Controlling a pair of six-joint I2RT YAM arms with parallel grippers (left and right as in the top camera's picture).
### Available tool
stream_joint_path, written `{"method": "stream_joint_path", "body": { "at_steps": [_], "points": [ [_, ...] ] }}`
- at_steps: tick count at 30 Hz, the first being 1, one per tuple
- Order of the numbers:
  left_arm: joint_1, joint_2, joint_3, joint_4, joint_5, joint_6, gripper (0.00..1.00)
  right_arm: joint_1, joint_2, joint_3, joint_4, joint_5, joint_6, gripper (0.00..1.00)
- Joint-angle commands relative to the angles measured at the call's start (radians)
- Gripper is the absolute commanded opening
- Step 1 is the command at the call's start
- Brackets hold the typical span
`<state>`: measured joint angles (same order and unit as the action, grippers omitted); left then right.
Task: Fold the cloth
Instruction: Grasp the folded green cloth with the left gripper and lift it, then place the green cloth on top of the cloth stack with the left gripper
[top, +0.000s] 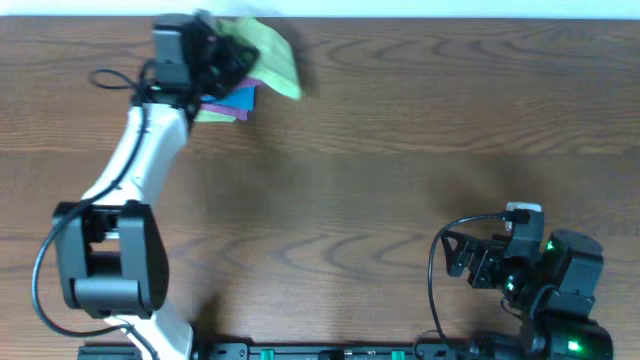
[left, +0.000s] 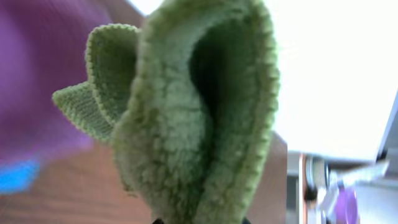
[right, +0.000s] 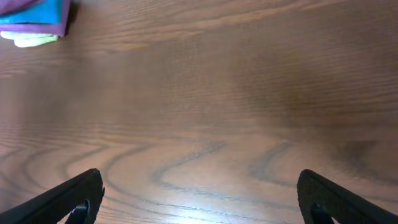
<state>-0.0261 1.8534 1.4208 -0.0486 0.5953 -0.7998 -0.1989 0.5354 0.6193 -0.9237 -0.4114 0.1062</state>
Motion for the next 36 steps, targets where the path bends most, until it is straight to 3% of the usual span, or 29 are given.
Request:
{"method": "stream_joint_path", "body": {
  "at_steps": [1, 14, 36],
  "points": [
    [0.056, 0.007, 0.037, -0.003, -0.005, 0.051, 0.06, -0.006, -0.004, -0.005, -0.001, -0.008, 0.005, 0.99],
    [0.124, 0.010, 0.042, 0.000, -0.021, 0.113, 0.06, -0.006, -0.004, -0.005, -0.001, -0.008, 0.005, 0.99],
    [0.151, 0.189, 0.042, 0.039, -0.099, 0.147, 0.06, -0.006, -0.004, -0.005, -0.001, -0.008, 0.005, 0.99]
  ]
}}
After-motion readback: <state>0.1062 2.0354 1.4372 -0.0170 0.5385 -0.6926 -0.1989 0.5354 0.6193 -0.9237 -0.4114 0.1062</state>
